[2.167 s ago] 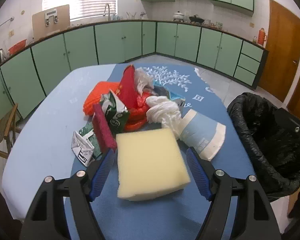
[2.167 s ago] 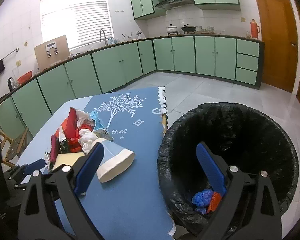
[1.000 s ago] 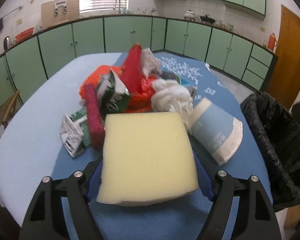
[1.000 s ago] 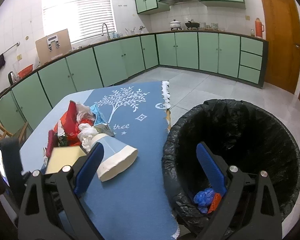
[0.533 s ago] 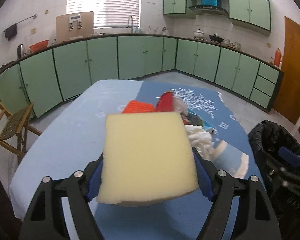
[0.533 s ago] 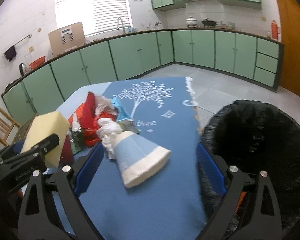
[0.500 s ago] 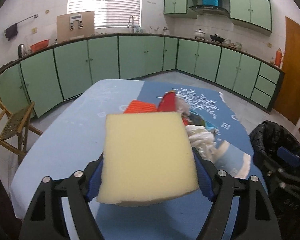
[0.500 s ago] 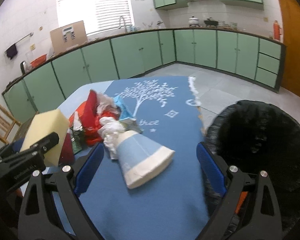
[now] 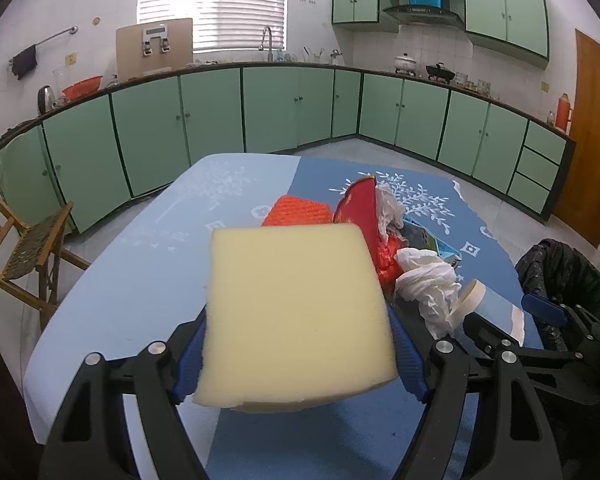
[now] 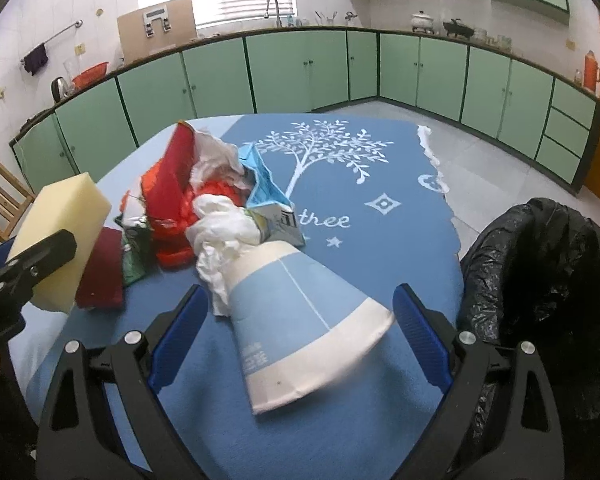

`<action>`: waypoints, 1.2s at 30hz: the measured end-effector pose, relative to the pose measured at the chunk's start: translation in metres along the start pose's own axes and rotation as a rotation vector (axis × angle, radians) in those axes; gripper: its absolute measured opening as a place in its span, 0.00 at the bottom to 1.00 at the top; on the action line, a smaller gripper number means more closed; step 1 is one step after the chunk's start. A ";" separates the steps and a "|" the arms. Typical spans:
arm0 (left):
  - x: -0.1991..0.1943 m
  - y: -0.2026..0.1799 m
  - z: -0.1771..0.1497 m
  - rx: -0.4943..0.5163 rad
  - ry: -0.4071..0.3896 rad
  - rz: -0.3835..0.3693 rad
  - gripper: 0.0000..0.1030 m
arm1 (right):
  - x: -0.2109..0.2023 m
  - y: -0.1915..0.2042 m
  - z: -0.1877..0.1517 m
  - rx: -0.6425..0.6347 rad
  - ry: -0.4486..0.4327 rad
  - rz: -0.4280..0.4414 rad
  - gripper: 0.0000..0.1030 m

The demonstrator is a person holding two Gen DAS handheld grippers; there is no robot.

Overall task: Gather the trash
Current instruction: 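Grasp the yellow sponge with the left tool while the right tool grasps the light blue paper cup, then carry the sponge and cup over the bin and open both tools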

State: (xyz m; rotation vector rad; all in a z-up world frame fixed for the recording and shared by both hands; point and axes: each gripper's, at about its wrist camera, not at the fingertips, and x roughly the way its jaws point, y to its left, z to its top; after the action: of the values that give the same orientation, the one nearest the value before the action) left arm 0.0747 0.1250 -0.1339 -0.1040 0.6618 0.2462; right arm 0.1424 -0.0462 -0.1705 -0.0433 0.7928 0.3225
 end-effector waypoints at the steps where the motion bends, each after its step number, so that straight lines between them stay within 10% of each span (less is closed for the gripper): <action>1: 0.001 0.000 -0.001 0.000 0.002 -0.001 0.74 | 0.003 -0.001 0.000 0.001 0.007 -0.003 0.88; 9: 0.007 -0.003 -0.001 0.012 0.009 0.005 0.74 | 0.019 -0.009 -0.002 0.031 0.065 0.016 0.89; 20: 0.001 -0.007 0.003 0.024 -0.011 -0.003 0.75 | -0.001 -0.006 0.003 0.002 0.012 0.079 0.53; 36: -0.017 -0.019 0.015 0.042 -0.067 -0.031 0.75 | -0.037 -0.013 0.025 0.058 -0.060 0.144 0.43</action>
State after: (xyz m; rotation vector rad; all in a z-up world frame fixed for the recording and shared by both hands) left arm 0.0755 0.1061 -0.1114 -0.0658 0.5981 0.2050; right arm 0.1393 -0.0651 -0.1278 0.0779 0.7470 0.4349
